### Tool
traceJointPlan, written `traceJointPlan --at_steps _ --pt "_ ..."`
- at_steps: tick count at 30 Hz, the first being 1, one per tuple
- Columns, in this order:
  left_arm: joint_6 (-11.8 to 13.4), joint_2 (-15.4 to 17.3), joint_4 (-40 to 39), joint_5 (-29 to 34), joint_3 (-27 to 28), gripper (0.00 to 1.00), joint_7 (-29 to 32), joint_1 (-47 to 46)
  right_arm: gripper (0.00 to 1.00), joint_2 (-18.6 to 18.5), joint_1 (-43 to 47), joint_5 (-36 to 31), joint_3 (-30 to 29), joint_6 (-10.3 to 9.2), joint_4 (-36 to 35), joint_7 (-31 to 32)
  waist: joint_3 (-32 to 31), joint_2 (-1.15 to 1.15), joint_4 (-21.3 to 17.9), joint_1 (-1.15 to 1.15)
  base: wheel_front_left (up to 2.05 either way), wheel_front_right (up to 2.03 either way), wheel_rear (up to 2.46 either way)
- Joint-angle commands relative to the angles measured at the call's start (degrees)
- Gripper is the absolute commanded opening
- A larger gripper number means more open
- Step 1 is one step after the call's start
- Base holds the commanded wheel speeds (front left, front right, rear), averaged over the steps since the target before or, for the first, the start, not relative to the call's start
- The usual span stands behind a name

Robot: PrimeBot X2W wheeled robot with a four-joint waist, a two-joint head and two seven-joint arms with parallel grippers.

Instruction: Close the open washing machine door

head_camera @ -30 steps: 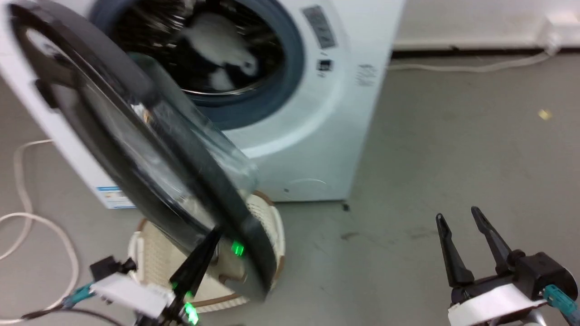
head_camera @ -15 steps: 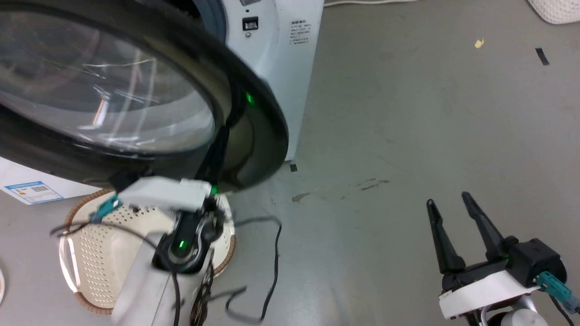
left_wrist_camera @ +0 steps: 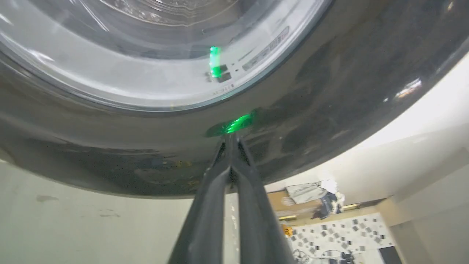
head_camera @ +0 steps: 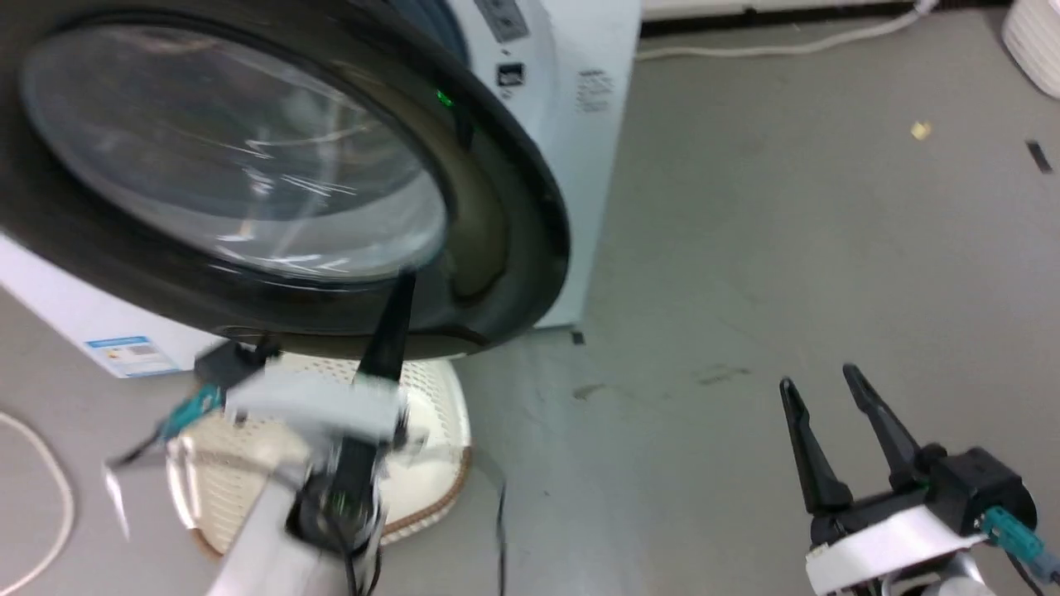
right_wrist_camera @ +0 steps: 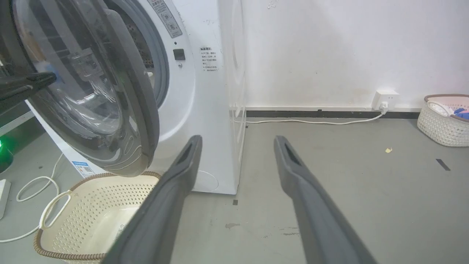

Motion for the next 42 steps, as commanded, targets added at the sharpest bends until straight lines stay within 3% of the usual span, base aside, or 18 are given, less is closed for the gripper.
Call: traceJointPlan --at_steps 1,6,11,17,23,30,34,35,36,42 --pt "-0.24 2.17 -1.36 2.79 -1.58 1.0 -1.65 3.06 1.0 -0.34 1.29 -0.52 -0.1 0.05 0.04 -0.26 -2.48 0.0 2.51 0.0 0.0 0.0 0.0" --pt "-0.25 8.12 -5.74 12.11 -5.62 1.0 -6.67 10.82 1.0 -1.01 3.85 -1.01 -0.31 0.05 -0.19 -0.26 -6.23 0.0 6.75 0.0 0.0 0.0 0.0" --pt "-0.25 9.88 -8.65 23.23 -1.07 1.0 -7.85 17.25 1.0 -1.59 5.63 -1.4 0.26 0.05 -0.56 -0.26 -8.92 0.0 10.76 0.0 0.0 0.0 0.0" --pt "0.79 4.86 -13.15 42.82 9.45 1.0 -7.89 23.76 1.0 -2.51 6.48 -1.18 1.88 0.05 -0.78 -0.26 -10.47 0.0 14.33 0.0 0.0 0.0 0.0" --pt "0.57 -0.83 -17.04 56.37 17.1 1.0 -7.9 28.43 1.0 -3.8 6.58 -0.4 4.09 0.05 -1.11 -0.26 -11.12 0.0 16.63 0.0 0.0 0.0 0.0" --pt "0.33 -0.35 -19.31 73.78 15.85 1.0 -7.9 32.31 1.0 -4.36 7.11 -0.43 4.48 0.05 -1.39 -0.26 -11.24 0.0 18.93 0.0 0.0 0.0 0.0" --pt "1.83 -1.25 -19.64 77.28 15.23 1.0 -7.9 32.75 1.0 -4.98 6.84 -0.39 5.98 0.05 -1.3 -0.08 -10.3 0.0 20.3 0.0 0.0 0.0 0.0" --pt "1.98 -1.34 -19.78 77.99 14.96 1.0 -7.9 32.67 0.38 -5.29 6.6 -0.28 6.44 0.05 -1.38 0.11 -9.89 0.0 20.7 0.0 0.0 0.0 0.0" --pt "2.09 -1.43 -19.97 78.65 14.61 1.0 -7.9 32.53 0.0 -5.7 6.26 -0.17 7.0 0.05 -1.55 0.23 -9.43 0.0 21.11 0.0 0.0 0.0 0.0" --pt "2.9 -2.5 -21.17 79.7 13.25 1.0 -7.9 30.98 0.0 -9.81 0.83 2.13 12.37 0.05 -2.45 1.69 -5.32 0.0 22.74 0.0 0.0 0.0 0.0"
